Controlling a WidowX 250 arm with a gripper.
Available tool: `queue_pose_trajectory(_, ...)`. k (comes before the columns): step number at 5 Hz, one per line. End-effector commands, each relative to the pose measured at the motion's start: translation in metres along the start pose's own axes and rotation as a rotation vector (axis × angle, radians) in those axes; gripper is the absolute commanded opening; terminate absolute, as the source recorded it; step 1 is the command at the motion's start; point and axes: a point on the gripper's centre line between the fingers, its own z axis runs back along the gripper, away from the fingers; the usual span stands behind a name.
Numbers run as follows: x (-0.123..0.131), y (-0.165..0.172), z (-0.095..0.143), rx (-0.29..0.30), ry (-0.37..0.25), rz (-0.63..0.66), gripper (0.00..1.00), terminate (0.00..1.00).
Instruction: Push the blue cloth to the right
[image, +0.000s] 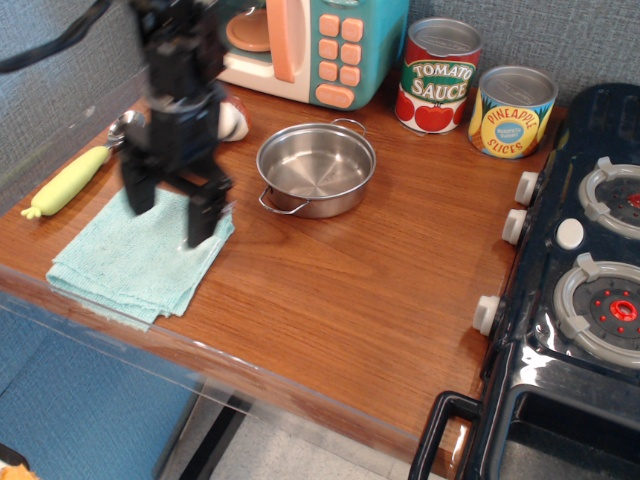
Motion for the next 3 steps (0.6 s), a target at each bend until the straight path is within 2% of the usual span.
queue_pose_trajectory(1, -0.015, 0.024, -0.033, -0.103, -0.032, 0.028, 1.0, 0.0)
queue_pose_trajectory(2, -0.021, 0.017, -0.037, -0.15, -0.086, 0.011, 1.0, 0.0)
queue_pose_trajectory(3, -0.024, -0.011, -0.029, -0.187, -0.111, -0.032, 1.0, 0.0)
